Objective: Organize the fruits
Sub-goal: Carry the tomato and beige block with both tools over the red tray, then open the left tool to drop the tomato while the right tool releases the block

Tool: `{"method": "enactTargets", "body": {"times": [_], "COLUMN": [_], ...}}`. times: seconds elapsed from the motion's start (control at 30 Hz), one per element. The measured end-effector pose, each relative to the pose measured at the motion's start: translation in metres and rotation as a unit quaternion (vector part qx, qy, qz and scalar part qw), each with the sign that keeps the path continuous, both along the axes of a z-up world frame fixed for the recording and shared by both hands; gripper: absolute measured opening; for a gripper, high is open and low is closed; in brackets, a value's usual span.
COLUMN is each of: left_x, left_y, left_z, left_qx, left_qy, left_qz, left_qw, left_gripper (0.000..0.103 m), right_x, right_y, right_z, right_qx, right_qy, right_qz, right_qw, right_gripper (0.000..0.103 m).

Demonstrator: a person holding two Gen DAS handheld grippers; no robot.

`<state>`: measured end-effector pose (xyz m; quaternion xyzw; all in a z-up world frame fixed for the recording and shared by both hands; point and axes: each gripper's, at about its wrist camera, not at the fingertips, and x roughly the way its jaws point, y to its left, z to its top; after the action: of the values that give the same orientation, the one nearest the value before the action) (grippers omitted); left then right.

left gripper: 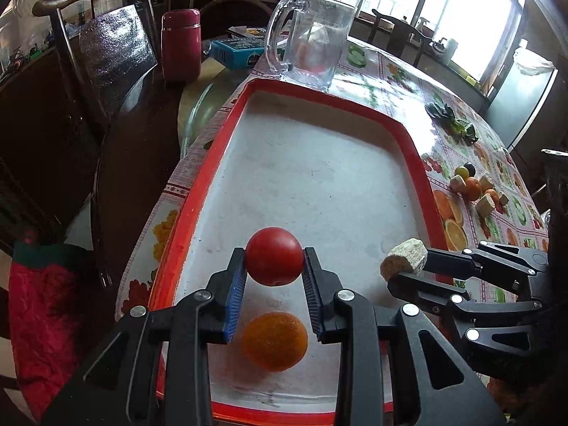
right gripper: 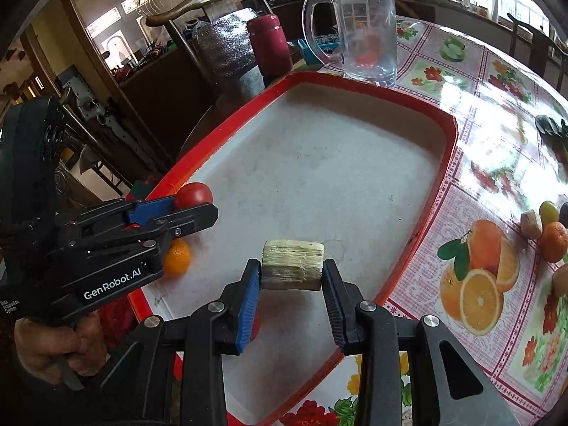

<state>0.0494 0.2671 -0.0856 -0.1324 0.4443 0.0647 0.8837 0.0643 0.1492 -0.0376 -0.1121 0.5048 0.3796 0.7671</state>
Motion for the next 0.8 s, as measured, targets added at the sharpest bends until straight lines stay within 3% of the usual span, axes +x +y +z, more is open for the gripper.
{"method": "enactTargets", "body": {"times": [0.43, 0.8], "left_x": [-0.001, -0.010], "left_y": [-0.003, -0.017], "left_z": [-0.006, 0.013], "left_qx": [0.012, 0.021], "left_qy": [0.019, 0.001], "left_qz": [0.002, 0.002], "left_qw": [0.9998, 0.9998], "left_gripper": [0.029, 0.030], "right_x": [-0.005, -0.016], "right_y": [0.000, -0.047], "right_z": [0.000, 0.029], "right_qx": [0.001, 0.037], "right_qy": [-0.002, -0.015], "right_qz": [0.007, -0.018], "right_qw": [1.000, 0.999], "right_gripper": [0.039, 0.041]}}
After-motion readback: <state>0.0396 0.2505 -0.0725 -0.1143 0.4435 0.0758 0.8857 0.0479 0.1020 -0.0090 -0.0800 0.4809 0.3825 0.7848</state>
